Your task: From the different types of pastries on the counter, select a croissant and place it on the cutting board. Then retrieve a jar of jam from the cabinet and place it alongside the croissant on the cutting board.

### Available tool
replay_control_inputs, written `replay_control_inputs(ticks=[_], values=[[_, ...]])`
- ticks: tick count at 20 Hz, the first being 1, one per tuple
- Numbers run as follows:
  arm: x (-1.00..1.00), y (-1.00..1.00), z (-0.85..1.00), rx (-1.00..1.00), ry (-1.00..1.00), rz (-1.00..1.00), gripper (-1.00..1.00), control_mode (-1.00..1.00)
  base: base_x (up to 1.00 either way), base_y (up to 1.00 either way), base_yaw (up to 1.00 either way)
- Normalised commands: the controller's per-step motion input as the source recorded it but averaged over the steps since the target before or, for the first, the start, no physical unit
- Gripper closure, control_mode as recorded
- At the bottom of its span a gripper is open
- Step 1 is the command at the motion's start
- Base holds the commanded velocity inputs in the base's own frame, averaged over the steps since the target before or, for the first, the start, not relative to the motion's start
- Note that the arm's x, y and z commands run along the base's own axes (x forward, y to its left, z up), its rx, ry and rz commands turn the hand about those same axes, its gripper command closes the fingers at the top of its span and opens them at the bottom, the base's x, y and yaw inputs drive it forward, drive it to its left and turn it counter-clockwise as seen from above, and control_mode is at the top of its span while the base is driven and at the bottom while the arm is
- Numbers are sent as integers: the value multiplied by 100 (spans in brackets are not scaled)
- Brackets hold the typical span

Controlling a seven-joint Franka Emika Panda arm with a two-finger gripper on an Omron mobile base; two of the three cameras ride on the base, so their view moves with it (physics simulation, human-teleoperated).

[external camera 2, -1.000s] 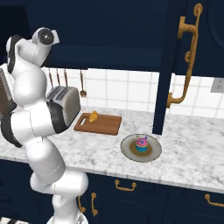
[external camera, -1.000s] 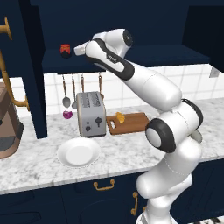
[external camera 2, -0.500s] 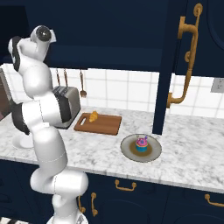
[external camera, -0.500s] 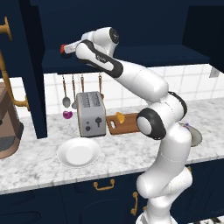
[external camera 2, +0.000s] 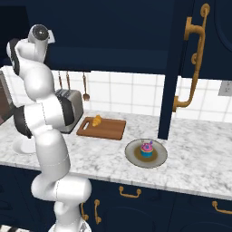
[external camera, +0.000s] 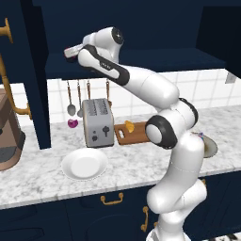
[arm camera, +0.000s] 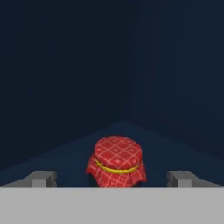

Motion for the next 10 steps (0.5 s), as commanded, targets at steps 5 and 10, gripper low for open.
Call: replay_control_inputs(ticks=[5,10], values=[[1,0,-4,0,0,0,-100,-100,0,0,0],[16,0,-8,0,1,0,-100,-100,0,0,0]])
